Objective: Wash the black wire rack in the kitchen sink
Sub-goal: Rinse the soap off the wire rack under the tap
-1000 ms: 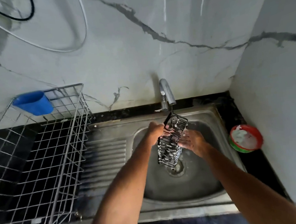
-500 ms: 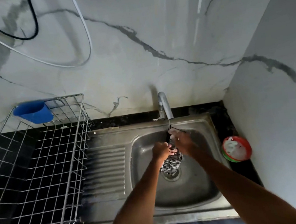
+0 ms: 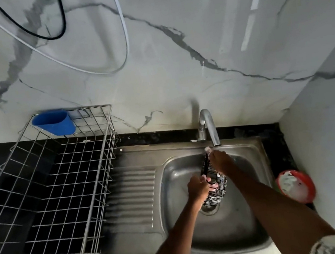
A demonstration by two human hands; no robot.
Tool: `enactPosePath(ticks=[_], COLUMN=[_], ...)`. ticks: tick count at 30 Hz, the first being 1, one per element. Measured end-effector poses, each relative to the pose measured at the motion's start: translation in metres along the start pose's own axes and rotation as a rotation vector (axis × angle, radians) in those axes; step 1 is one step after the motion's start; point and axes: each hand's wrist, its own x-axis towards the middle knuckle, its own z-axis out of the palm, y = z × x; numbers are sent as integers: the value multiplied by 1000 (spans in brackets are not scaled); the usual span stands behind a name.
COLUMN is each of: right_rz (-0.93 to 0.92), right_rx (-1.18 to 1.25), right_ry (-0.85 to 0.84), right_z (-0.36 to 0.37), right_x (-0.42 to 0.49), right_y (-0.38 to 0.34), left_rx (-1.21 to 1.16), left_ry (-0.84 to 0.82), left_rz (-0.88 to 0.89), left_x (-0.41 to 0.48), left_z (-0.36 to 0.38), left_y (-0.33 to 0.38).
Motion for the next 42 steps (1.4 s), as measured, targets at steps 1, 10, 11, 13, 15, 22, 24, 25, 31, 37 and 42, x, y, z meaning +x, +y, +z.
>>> enactPosePath(ticks=[1, 10, 11, 13, 15, 22, 24, 25, 31, 37, 42], right_rz=[-32, 80, 31, -64, -99, -42, -58, -66, -83, -194, -373], right_rx=[1, -146, -120, 32, 179, 441, 510, 558, 683, 485, 252], right_ry=[117, 54, 100, 176, 268, 325, 309, 313, 221, -60, -267], right_z=[3, 12, 17, 23, 20, -4, -4, -5, -1, -5, 8], right_x=[3, 14, 10, 3, -2, -9, -13, -14, -7, -29, -57], right_y=[1, -18, -13, 2, 16, 6, -2, -6, -4, -4, 3], left_rx=[-2, -21, -35, -71, -82, -91, -110, -114, -144, -128, 44], left_ry=[-2, -38, -46, -51, -55, -69, -66, -69, -78, -3, 29], left_rz=[-2, -40, -41, -39, -40, -64, -83, -89, -92, -83, -14], left_x=[-1, 2, 1, 1, 1, -2, -3, -5, -5, -1, 1], left_z=[0, 4, 6, 8, 8, 6, 7, 7, 6, 3, -8], left_y=[3, 14, 14, 12, 10, 20, 25, 28, 31, 32, 24])
